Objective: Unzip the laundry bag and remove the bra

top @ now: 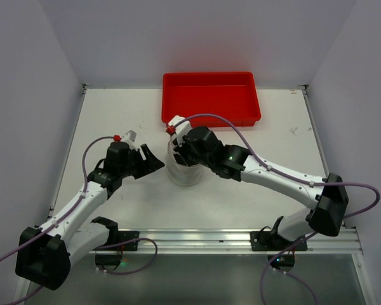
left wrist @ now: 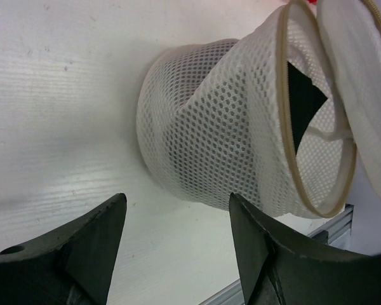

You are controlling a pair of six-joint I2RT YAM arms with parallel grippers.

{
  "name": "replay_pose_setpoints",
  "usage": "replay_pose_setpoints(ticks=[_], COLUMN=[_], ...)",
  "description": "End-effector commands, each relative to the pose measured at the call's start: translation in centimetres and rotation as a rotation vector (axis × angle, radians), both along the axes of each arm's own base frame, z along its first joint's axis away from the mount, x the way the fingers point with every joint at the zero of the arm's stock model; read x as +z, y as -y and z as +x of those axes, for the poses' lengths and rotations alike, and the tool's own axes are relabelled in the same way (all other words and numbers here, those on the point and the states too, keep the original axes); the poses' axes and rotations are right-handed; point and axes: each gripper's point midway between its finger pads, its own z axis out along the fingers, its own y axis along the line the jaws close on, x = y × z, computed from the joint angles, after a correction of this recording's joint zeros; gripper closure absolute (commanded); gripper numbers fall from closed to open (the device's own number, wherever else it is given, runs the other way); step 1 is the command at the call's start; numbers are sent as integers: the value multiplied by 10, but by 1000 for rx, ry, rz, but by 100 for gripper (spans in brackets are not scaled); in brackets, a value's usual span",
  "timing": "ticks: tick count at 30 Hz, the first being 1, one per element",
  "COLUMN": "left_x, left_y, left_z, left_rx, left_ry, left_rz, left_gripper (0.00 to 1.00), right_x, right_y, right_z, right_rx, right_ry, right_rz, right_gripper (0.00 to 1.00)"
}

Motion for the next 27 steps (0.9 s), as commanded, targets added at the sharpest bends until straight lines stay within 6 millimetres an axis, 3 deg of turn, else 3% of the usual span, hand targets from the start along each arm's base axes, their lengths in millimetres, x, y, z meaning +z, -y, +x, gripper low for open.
replay_pose_setpoints(ticks=[1,4,9,13,14,16,17,18,21,25,26,27], left_x=[38,51,62,62,64,64,67,66,68,69,71,70], left_y=[9,13,17,23,25,27,28,30,36,47,51,52], left_z=[13,20,31,33,34,36,37,37,37,37,38,40], left_rx=[-12,-21,-29,-52,-57,-60,-67,-72,-95,-129,-132,-133], left_ry=[83,106,123,108,113,109,114,109,110,115,120,118], left_rz=[-62,-85,-84,-101,-107,-111,-117,-117,-116,-98,-91,-84], left_gripper=[30,30,29,30,30,30,30,30,30,32,32,32], right_x=[28,35,24,15,5,7,-6,-2,-27,-51,-60,-63], right_y=[19,44,101,141,150,167,176,187,219,242,245,246], right_z=[12,22,36,33,30,27,23,21,16,2,-2,-5], right_rx=[-140,-279,-523,-650,-677,-744,-785,-822,-950,-1021,-1027,-1026], right_ry=[31,37,-41,-79,-85,-67,-85,-76,-92,-153,-170,-180], right_rz=[110,161,293,387,381,427,430,464,470,488,476,480], right_gripper=[100,100,100,100,100,100,100,100,98,68,52,44])
